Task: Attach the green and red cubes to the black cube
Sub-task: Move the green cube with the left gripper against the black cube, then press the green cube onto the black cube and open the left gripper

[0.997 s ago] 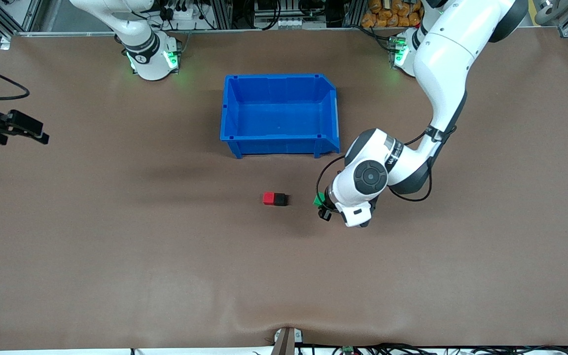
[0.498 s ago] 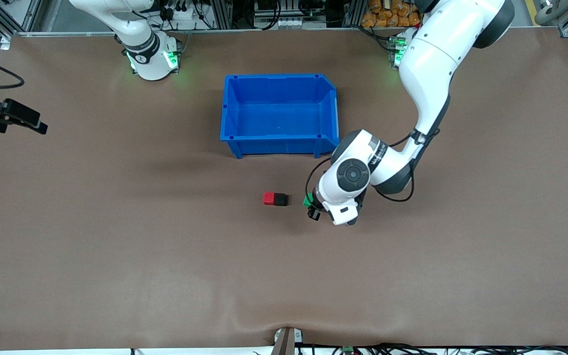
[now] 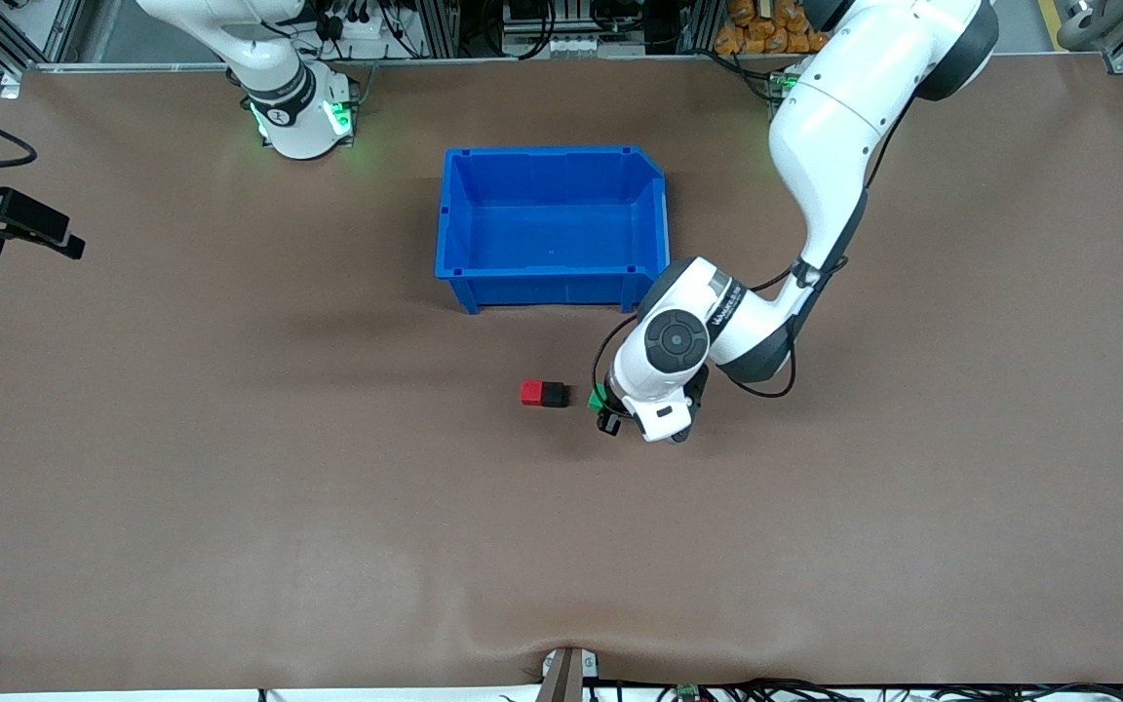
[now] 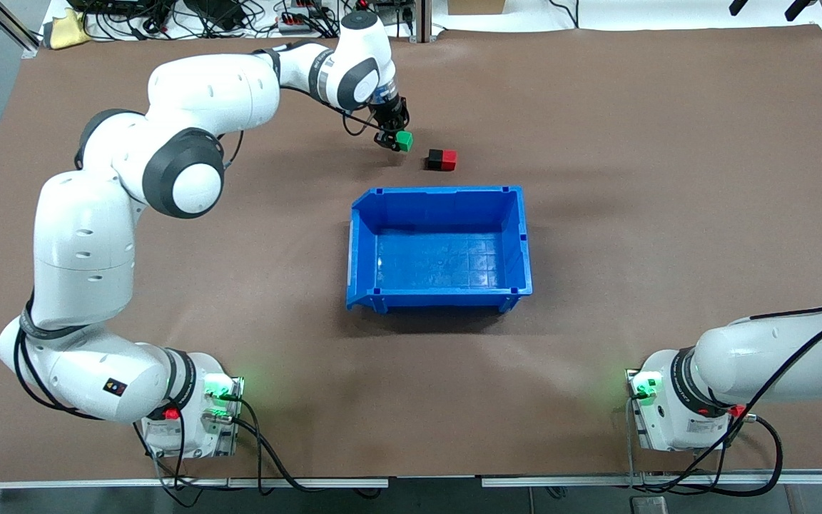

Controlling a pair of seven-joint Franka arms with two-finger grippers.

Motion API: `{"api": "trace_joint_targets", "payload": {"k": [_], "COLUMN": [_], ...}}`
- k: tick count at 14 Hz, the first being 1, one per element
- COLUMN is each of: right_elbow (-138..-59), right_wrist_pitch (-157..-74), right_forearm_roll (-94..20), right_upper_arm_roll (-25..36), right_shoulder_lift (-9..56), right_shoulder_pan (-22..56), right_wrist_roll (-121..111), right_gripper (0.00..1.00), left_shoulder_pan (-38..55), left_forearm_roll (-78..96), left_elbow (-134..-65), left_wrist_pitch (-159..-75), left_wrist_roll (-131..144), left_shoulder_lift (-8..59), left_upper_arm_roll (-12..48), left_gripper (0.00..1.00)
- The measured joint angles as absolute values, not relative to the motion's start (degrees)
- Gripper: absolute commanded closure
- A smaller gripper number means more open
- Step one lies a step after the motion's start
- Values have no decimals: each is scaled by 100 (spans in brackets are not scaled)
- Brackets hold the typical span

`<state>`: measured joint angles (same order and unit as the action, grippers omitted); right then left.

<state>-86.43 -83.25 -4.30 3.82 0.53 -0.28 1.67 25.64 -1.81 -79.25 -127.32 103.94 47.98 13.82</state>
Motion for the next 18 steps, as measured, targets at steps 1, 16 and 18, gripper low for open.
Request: {"api": "trace_joint_targets", "payload": {"k": [1,16,18], "right_elbow": [-8643,-8631,-8623], "right_wrist_pitch": [-8330,-8038,-8016], "right_forearm_roll": [-395,-288,-336], "right_upper_arm_roll": [382,373,373], "right_shoulder_lift": [53,53,53], "right_shoulder_pan": [-26,22,22], "right_wrist_roll": [161,58,58], "right_gripper": [0,0,0], "left_shoulder_pan": [2591,3459,3474], "left_forearm_roll": [-181,-181,-181], "left_elbow": [-7923,-7680,-7679], "left_wrist_pitch": [-12763,-13365,-13365], "left_wrist_roll": [10454,11968,12082], "left_shoulder_lift": [4819,5240,5244], "left_upper_arm_roll": [1371,624,627], "left_gripper": [100,100,100]}}
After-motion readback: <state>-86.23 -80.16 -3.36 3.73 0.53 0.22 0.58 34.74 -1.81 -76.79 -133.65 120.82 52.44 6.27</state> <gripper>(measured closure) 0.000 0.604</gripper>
